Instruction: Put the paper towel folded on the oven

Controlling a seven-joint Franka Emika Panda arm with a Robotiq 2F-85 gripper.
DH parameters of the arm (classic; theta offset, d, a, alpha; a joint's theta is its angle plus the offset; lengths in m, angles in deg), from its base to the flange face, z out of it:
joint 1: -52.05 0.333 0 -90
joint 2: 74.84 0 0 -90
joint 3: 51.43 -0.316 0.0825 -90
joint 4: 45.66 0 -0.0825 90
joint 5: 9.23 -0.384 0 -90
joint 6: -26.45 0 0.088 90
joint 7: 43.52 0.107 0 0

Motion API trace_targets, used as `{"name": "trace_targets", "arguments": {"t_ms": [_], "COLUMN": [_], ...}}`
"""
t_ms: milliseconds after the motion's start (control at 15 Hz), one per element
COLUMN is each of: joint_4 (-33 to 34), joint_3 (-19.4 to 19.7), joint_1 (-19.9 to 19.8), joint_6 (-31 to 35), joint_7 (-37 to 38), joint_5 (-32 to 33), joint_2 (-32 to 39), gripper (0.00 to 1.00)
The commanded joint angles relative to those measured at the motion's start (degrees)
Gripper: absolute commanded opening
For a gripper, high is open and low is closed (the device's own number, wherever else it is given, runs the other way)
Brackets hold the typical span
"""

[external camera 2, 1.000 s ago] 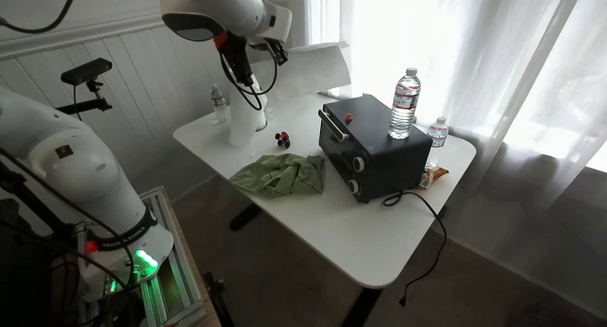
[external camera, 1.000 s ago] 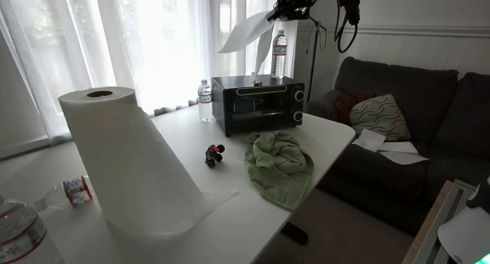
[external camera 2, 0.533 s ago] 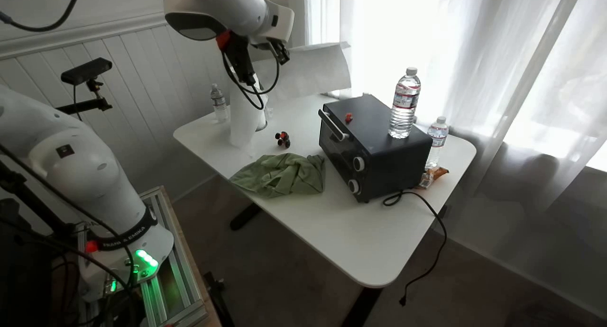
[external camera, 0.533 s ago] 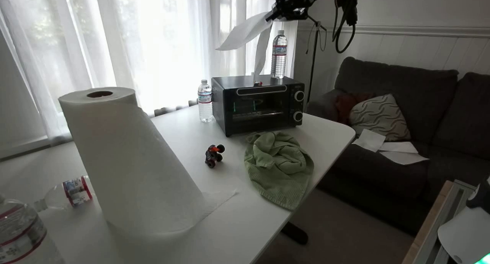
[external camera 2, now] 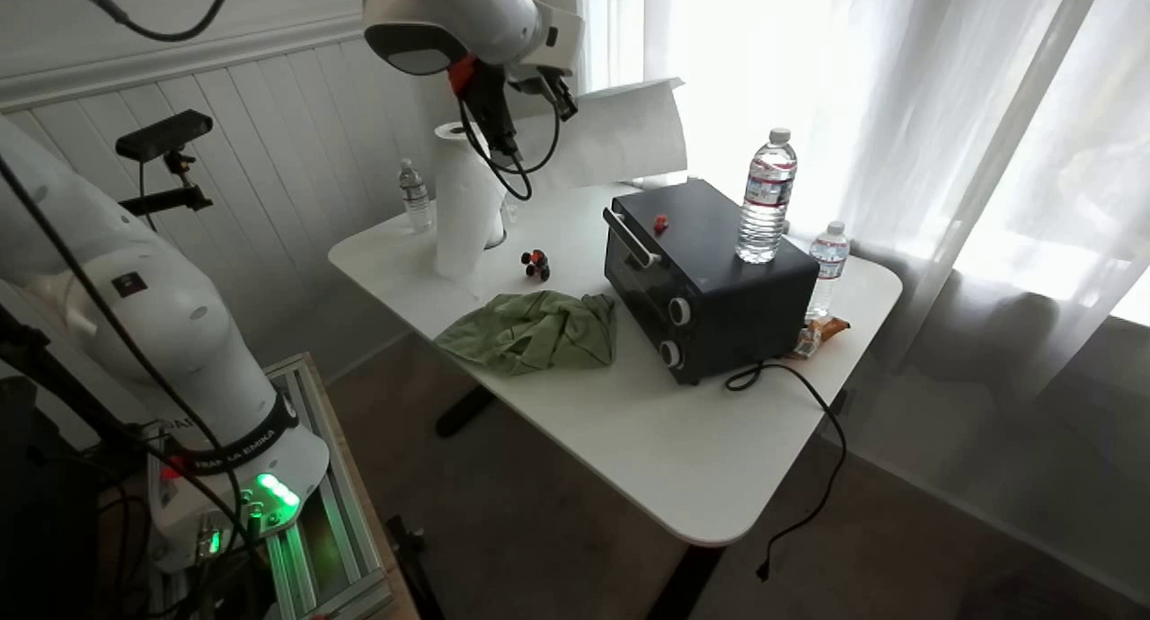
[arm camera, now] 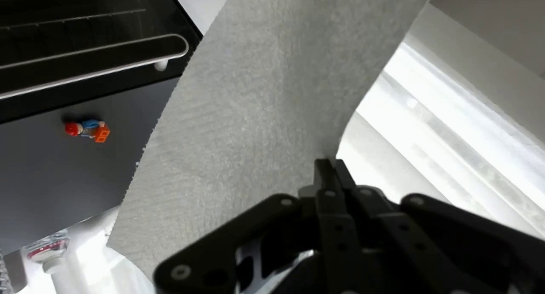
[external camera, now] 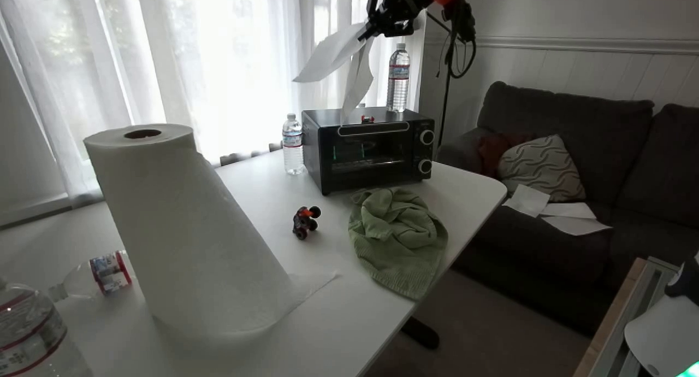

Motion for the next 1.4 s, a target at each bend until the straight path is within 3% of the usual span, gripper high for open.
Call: {"name": "trace_targets", "arguments": {"t_ms": [0, 467, 800, 1067, 1267, 1333], "joint_4": [7.0, 19.1, 26.7, 31.9, 34.4, 33.5], "joint_3": [1.9, 1.4, 1.0, 1.1, 1.4, 1.6], "joint_1": [2.0, 1.2, 0.0, -1.1, -1.9, -1.9], "joint_6": [0.5, 0.7, 1.0, 1.3, 0.7, 0.6], "joint_7": [-4.7, -17.2, -22.1, -27.8, -36.7, -36.7], "joint_5": [-5.2, -20.4, -31.3, -40.5, -50.2, -50.3], "joint_2": [8.3, 20.6, 28.1, 32.7, 34.8, 34.9], "gripper": [0.01, 0.02, 0.02, 0.02, 0.02, 0.02]}}
